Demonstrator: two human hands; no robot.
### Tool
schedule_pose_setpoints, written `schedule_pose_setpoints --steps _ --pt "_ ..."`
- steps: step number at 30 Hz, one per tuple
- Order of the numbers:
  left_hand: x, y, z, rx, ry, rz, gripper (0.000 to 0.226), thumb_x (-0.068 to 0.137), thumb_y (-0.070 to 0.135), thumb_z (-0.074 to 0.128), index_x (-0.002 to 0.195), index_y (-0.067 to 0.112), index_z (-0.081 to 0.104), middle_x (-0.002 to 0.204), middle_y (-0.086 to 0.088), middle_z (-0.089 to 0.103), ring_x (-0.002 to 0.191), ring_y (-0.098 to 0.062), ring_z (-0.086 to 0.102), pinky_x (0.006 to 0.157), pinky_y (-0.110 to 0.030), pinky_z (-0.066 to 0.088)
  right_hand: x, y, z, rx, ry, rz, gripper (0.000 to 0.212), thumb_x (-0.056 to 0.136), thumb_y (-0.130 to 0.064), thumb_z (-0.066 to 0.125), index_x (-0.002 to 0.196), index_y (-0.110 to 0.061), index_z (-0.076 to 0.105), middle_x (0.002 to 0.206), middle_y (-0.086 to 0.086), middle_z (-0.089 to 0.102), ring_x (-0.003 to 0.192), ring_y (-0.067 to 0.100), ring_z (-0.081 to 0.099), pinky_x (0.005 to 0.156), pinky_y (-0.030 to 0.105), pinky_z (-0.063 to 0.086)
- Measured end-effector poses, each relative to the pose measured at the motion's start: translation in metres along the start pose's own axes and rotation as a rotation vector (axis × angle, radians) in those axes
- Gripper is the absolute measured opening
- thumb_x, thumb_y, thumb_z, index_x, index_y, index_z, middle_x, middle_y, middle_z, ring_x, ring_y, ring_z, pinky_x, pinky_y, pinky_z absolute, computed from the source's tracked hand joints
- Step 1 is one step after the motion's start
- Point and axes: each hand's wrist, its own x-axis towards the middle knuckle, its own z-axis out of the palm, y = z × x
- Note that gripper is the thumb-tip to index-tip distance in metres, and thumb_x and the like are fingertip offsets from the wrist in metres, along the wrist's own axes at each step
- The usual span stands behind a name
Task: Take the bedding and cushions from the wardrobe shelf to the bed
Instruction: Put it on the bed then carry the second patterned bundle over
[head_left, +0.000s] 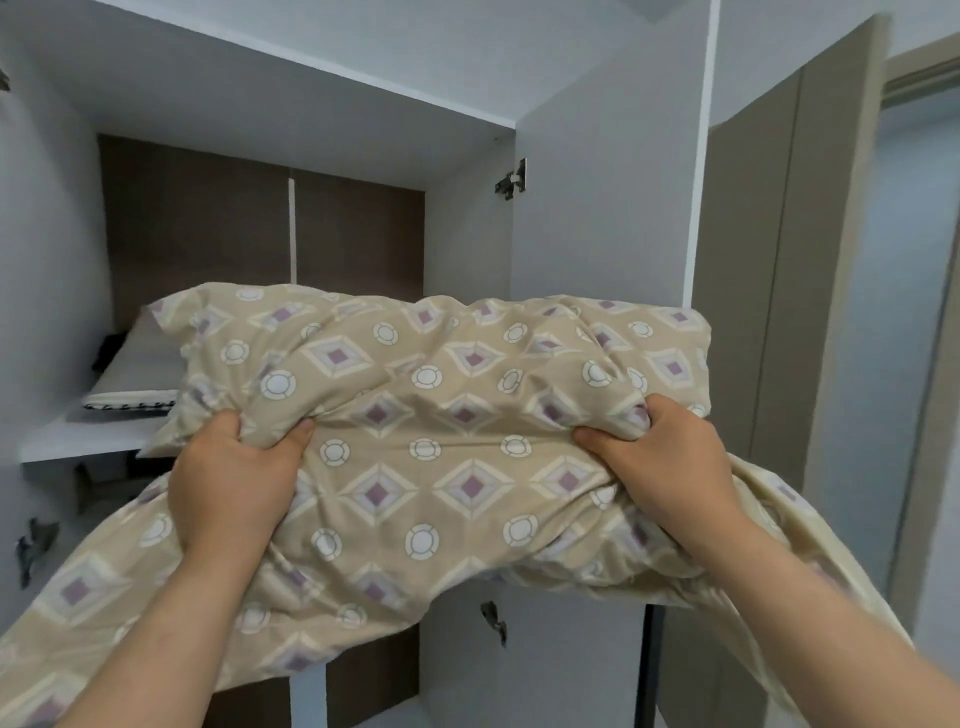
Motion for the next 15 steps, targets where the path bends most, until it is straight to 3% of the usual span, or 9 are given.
schedule_pose_setpoints --steps 7,15 --pt "-0.054 0.016 0.010 -0.147 -0.195 -0.012 0.044 0.073 0.048 0.074 0.072 0.009 0.054 0.077 -0.015 0.062 0.074 -0.035 0.057 0.066 -0.042 0.048 -0.076 0.008 -0.072 -0.162 0.088 0.102 0.040 0.068 -0.063 0.074 0.074 -0.029 0.055 0.071 -0.010 0.064 0.070 0.012 0.058 0.062 0.035 0.044" --pt "-0.157 0.124 0.050 -0.391 -0.462 0.095 0.042 0.073 0.042 0.076 0.070 0.007 0.053 0.070 -0.010 0.055 0.067 -0.029 0.050 0.060 -0.036 0.040 -0.159 0.047 -0.218 -0.384 0.349 0.293 0.038 0.068 -0.060 0.075 0.074 -0.025 0.059 0.070 -0.010 0.065 0.070 0.013 0.060 0.066 0.038 0.050"
